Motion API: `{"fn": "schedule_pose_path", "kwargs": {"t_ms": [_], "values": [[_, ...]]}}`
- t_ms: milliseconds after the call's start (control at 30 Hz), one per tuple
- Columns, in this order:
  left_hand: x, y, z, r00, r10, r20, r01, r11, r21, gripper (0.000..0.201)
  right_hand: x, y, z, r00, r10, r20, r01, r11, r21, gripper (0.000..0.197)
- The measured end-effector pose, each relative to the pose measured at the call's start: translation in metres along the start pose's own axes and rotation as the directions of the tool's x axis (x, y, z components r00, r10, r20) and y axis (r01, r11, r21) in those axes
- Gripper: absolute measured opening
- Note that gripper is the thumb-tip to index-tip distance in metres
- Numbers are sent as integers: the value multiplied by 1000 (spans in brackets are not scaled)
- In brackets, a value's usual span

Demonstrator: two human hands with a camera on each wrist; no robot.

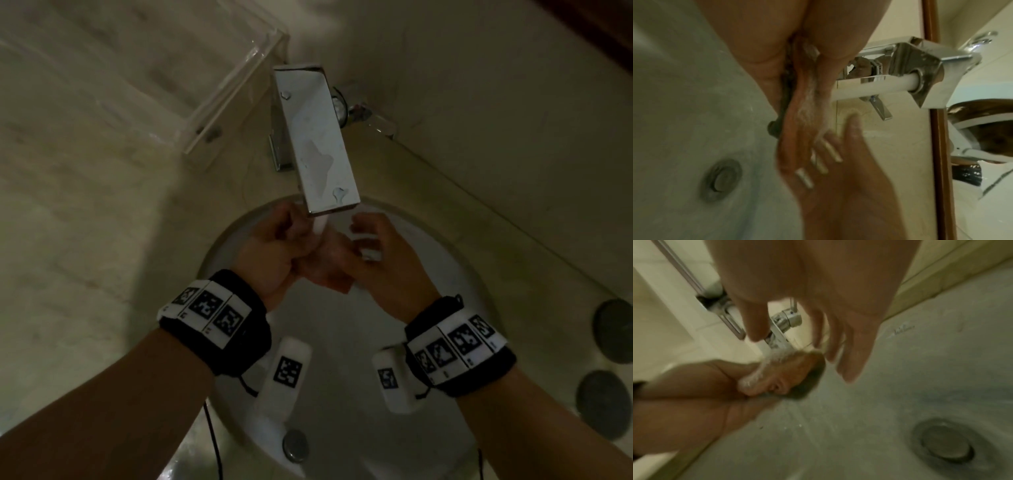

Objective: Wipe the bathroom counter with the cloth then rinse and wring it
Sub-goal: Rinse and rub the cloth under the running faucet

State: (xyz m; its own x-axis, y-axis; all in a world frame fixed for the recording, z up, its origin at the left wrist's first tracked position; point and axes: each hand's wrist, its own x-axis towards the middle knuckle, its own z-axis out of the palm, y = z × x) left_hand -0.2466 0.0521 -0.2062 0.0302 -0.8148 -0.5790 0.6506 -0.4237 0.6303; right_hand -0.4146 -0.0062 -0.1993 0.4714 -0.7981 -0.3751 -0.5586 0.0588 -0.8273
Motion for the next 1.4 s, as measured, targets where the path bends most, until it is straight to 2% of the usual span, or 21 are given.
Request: {"fn": "schedule_pose_path", "kwargs": {"t_ms": [33,100,167,200,300,333,433,500,600,666,833,900,966,1033,1100,1166,1266,1333,1400], "values": [[-1,0,0,1000,8,9,-8,1000,6,50,2,2,1,999,8,53,-6,999,-42,68],[-1,2,0,999,18,26,-19,1000,24,48,4,5,4,995,-45,94,49,998,-50,53],[0,2,-2,999,42,-22,-40,996,79,48,4,3,3,997,-77,26,78,996,-40,29],[0,1,-2,997,54,-46,-48,991,128,44,5,3,3,995,-95,-20,93,993,-68,25],[3,-3,-2,984,130,-120,-89,949,301,15,5,0,4,979,-168,-118,146,974,-170,27],[2,-4,0,976,148,-158,-88,939,332,12,5,-2,4,975,-177,-131,154,973,-171,29],[2,-5,1,960,164,-225,-77,933,352,21,5,-10,4,977,-174,-121,149,970,-192,29],[-1,-2,2,965,126,-230,-54,953,297,29,7,-17,-1,982,-145,-120,121,975,-187,26],[-7,2,-3,983,69,-170,-43,988,150,40,15,-35,-16,965,-48,-258,39,998,-42,53],[-8,1,-9,992,47,-118,-34,993,109,41,24,-52,-28,946,-27,-324,79,986,147,66],[-16,1,-7,985,68,-156,-45,988,146,28,28,-80,-37,955,-63,-289,149,947,286,55],[-20,3,-2,987,65,-146,-46,990,134,30,20,-79,-36,968,-91,-233,152,955,255,56],[-24,6,4,990,58,-128,-41,990,132,32,7,-75,-36,983,-121,-139,145,974,176,67],[-28,11,13,992,62,-107,-46,988,147,24,-8,-72,-37,987,-150,-59,152,988,29,76],[-35,20,22,996,74,-49,-64,984,169,18,-27,-66,-36,986,-165,-6,161,968,-193,79],[-44,30,35,997,71,26,-75,983,166,16,-48,-62,-35,989,-149,27,150,938,-312,71],[-57,40,50,996,25,81,-36,990,134,12,-74,-60,-45,983,-170,-62,157,972,-175,37],[-66,45,57,992,-54,115,46,996,75,24,-86,-63,-55,960,-253,-122,225,953,-202,25],[-76,49,63,978,-144,152,137,989,57,37,-99,-70,-63,920,-368,-131,323,906,-274,24]]}}
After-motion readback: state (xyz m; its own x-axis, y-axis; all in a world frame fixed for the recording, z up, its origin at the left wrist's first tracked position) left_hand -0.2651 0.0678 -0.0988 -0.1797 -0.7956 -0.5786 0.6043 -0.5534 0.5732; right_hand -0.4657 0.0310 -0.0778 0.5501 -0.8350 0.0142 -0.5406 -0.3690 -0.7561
